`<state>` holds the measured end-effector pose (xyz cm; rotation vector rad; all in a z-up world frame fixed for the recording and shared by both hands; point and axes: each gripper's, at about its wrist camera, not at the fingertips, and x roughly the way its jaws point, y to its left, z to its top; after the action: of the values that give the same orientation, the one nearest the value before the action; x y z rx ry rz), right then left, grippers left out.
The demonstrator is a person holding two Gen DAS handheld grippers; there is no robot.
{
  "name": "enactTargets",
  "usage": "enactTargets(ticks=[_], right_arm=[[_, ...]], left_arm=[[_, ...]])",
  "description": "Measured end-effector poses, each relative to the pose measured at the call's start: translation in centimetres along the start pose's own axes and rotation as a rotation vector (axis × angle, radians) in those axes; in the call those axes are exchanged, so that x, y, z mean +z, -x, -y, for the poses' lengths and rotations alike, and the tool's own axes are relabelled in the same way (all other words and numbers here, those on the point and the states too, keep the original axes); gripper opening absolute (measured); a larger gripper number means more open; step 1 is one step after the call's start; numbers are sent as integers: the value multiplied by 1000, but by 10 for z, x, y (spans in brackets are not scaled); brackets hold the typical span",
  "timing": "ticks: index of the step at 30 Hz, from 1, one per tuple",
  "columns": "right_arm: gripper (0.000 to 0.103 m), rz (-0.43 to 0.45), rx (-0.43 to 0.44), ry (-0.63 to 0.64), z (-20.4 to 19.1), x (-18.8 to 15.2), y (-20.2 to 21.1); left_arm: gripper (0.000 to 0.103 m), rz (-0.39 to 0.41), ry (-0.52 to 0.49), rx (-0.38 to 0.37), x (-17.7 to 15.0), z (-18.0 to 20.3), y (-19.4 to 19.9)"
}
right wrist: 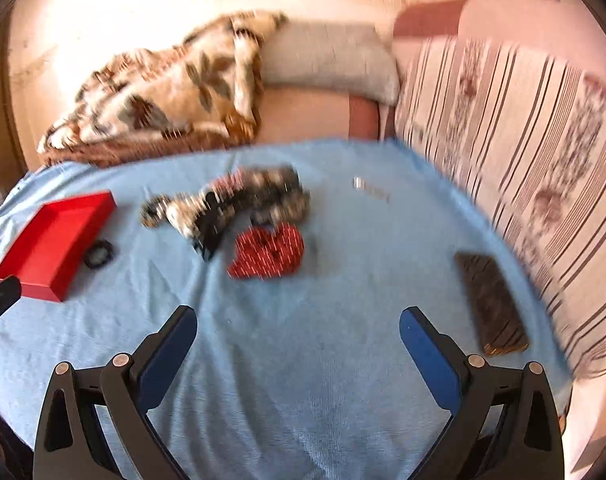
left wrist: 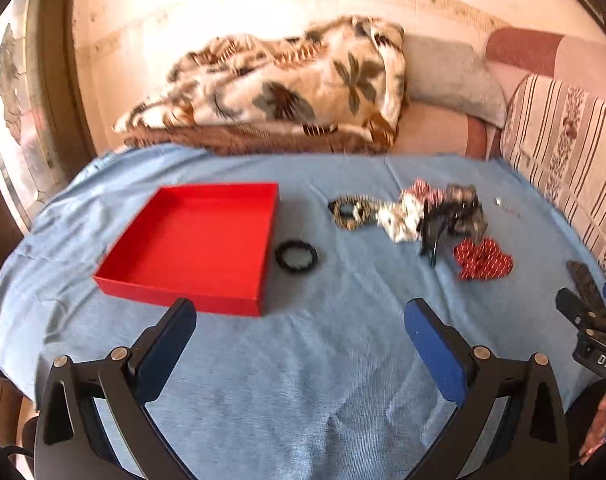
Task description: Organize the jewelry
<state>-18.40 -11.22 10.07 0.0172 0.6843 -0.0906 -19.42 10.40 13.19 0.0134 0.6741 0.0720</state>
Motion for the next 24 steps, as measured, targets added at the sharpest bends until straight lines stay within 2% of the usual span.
enactTargets(ticks=[8, 10, 12, 15, 17, 19, 24], right_arm=[[102, 192, -30, 0, -7, 14, 65], [102, 213, -36, 6, -8, 15, 75], [102, 209, -22, -10, -7, 15, 79], [102, 135, 43, -95, 3, 15, 80], [102, 94, 54, -76, 3, 16, 81], [102, 98, 20, -30, 0, 17, 85], [103, 182, -31, 51, -8, 39, 106]], left_arm=[[103, 85, -28, 9, 7, -9, 44], [103, 99, -16, -8, 9, -12, 53], [103, 115, -1, -17, 11, -16, 62], [103, 153, 9, -17, 14, -22, 78], [103, 171, 13, -12, 15, -25, 87], [103, 179, 16, -11, 15, -29, 94], [103, 188, 16, 3, 18, -35, 103]])
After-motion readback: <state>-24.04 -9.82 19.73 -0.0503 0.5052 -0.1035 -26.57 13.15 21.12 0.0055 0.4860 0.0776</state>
